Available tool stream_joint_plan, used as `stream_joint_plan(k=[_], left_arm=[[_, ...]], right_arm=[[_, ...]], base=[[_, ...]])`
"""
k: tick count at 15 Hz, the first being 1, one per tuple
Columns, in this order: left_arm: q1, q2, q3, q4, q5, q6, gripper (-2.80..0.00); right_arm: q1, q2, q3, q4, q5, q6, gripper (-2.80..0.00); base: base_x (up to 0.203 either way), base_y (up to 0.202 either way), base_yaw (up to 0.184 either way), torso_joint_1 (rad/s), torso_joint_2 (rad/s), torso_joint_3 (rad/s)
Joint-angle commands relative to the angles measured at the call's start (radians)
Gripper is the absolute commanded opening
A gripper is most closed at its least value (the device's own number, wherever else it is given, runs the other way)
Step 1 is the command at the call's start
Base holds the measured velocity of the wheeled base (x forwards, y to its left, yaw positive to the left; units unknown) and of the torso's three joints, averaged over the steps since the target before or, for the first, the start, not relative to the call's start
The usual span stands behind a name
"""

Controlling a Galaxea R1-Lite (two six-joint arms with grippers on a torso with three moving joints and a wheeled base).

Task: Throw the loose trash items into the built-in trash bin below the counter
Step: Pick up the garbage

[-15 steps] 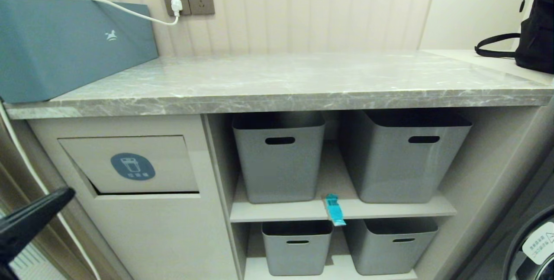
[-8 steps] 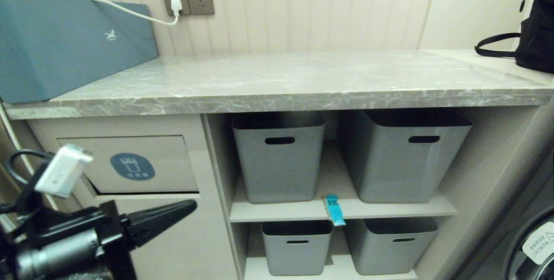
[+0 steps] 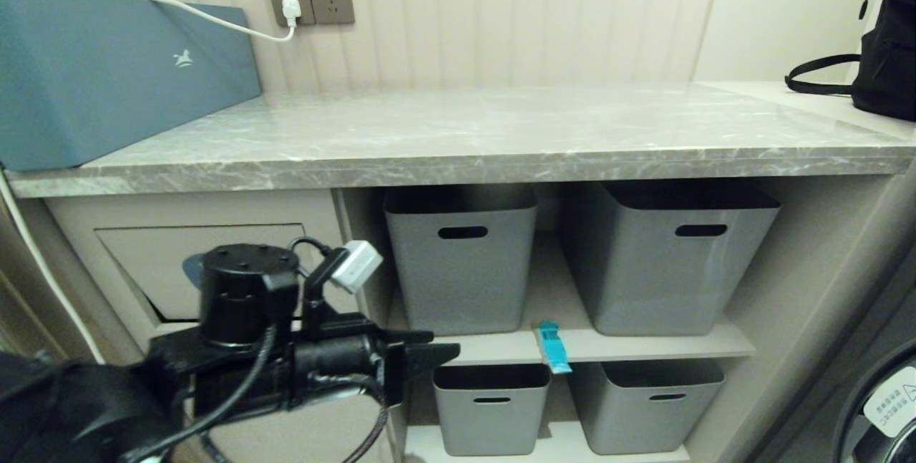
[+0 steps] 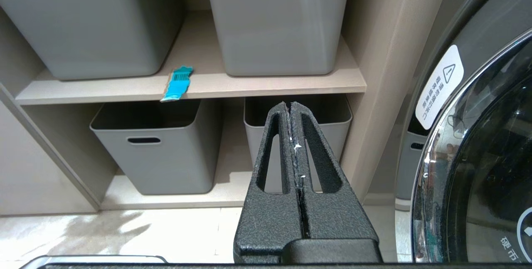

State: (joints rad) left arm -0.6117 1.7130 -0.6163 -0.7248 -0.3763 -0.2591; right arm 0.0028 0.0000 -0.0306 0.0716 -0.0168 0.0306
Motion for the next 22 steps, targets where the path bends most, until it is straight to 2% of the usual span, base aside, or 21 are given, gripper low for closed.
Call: stream_joint_plan(k=[1,3,5,8,11,14,15,18,22], left_arm=[[-0.01,0.22,-0.087,-0.017,0.017,0.079,0.0],[-0.012,0.384,-0.198,-0.073,0.041,0.225,0.0],[-0.018,0.505,-0.314,-0.108,0.054,0.325,0.0],[-0.081,0.587,-0.41,-0.123,0.064,0.38,0.0],[-0.102,0.668,-0.476,-0.129,0.067,0.51,0.0],[-0.103,0.736,-0.541,-0.134,0.072,0.585,0.0],[-0.106,0.746,-0.558,-0.136,0.102,0.622,0.0],[-0.114,0.758,-0.574,-0.168,0.291,0.723,0.0],[-0.147,0.769,-0.564,-0.188,0.367,0.741,0.0]], right_arm=[[0.0,0.001,0.0,0.001,0.0,0.0,-2.8],[0.002,0.0,0.0,0.001,0.0,0.0,-2.8],[0.0,0.0,0.0,0.001,0.0,0.0,-2.8],[0.0,0.0,0.0,0.001,0.0,0.0,-2.8],[0.0,0.001,0.0,0.001,0.0,0.0,-2.8],[0.0,0.0,0.0,0.001,0.0,0.0,-2.8],[0.001,0.0,0.0,0.001,0.0,0.0,-2.8],[0.0,0.0,0.0,0.001,0.0,0.0,-2.8],[0.001,0.0,0.0,0.001,0.0,0.0,-2.8]], base=[[0.0,0.0,0.0,0.0,0.0,0.0],[0.0,0.0,0.0,0.0,0.0,0.0],[0.0,0.0,0.0,0.0,0.0,0.0],[0.0,0.0,0.0,0.0,0.0,0.0],[0.0,0.0,0.0,0.0,0.0,0.0],[0.0,0.0,0.0,0.0,0.0,0.0],[0.0,0.0,0.0,0.0,0.0,0.0],[0.0,0.0,0.0,0.0,0.0,0.0],[0.0,0.0,0.0,0.0,0.0,0.0]])
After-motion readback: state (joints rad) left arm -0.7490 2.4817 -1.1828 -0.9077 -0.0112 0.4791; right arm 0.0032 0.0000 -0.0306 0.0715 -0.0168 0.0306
